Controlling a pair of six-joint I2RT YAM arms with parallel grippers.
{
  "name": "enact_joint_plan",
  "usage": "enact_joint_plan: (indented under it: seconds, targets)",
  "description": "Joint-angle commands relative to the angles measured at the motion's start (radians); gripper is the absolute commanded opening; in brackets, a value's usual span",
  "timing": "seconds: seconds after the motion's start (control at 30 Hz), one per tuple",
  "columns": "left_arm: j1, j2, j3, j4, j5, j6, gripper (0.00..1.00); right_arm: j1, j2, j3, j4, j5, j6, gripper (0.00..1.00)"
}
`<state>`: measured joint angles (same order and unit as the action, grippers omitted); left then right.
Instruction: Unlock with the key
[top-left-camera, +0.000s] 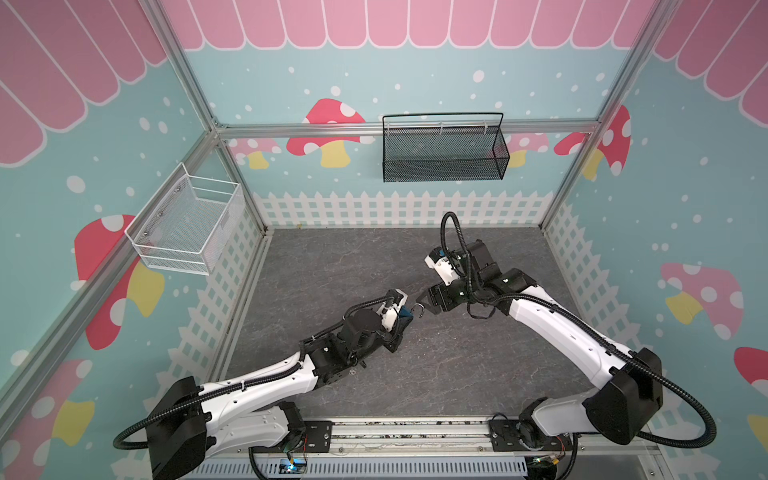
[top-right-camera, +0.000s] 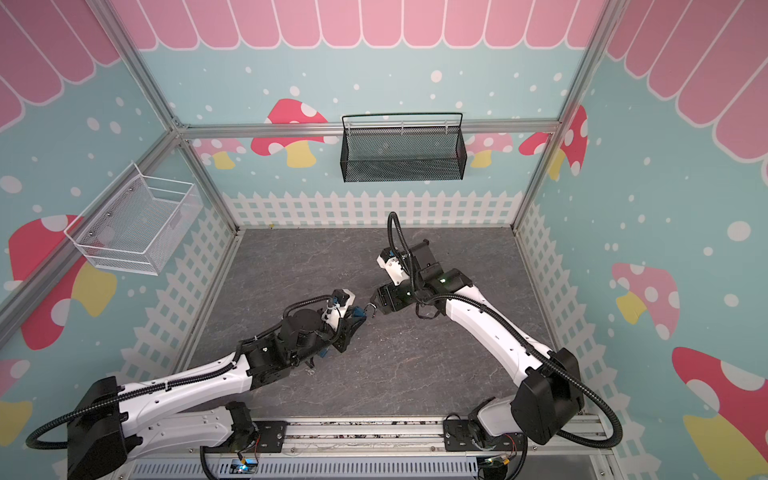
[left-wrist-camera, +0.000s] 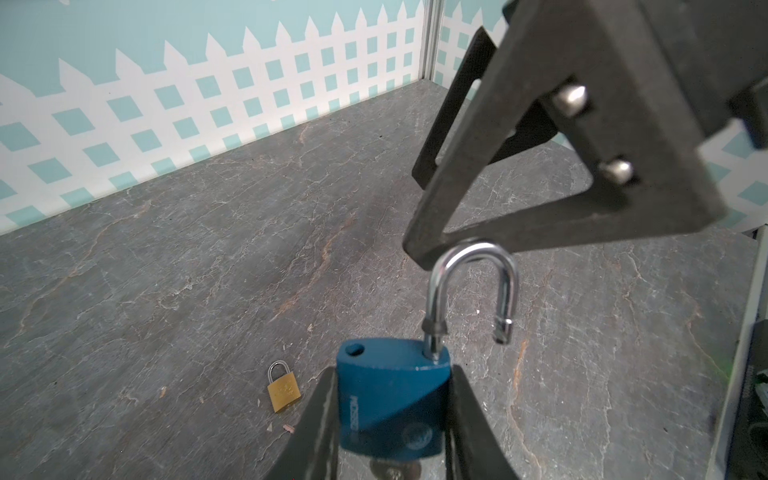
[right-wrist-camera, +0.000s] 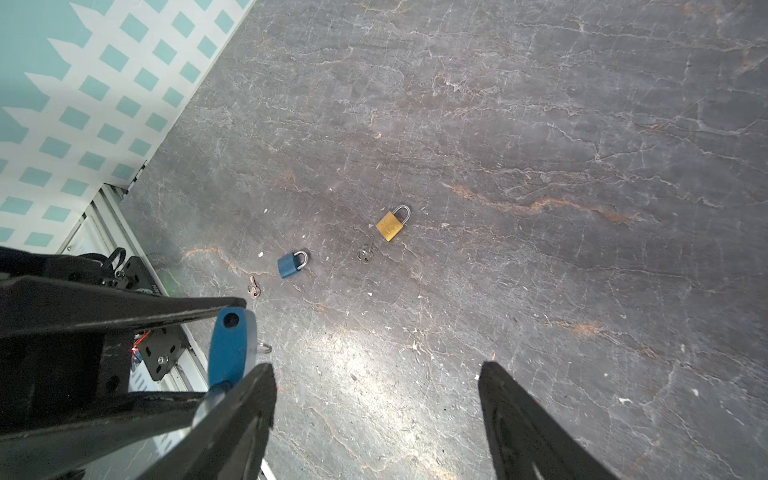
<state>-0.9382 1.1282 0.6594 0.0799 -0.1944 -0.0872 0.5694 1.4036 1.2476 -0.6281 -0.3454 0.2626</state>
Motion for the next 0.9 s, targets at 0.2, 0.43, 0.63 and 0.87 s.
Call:
enact_joint_plan:
  seconds: [0.2,0.43,0.63,0.87]
  targets:
    - [0.041,0.035,0.06,-0.039,-0.076,-0.083,0.0,-0.01,-0.045,-0.036,-0.004,-0.018,-0.007,0.81]
    - [0.137,0.103,0.144,-0.249,-0.119,-0.22,0.0,-0.017,-0.05,-0.09,0.025,0.111,0.031,0.81]
    - [0.312,0.219,0.221,-0.42,-0.038,-0.353,0.0,-0.016,-0.09,-0.195,0.151,0.044,0.073,0.8]
    - [0.432,0.419,0.358,-0.561,0.036,-0.391,0.0,-0.016,-0.106,-0.281,0.242,0.0,0.113,0.8]
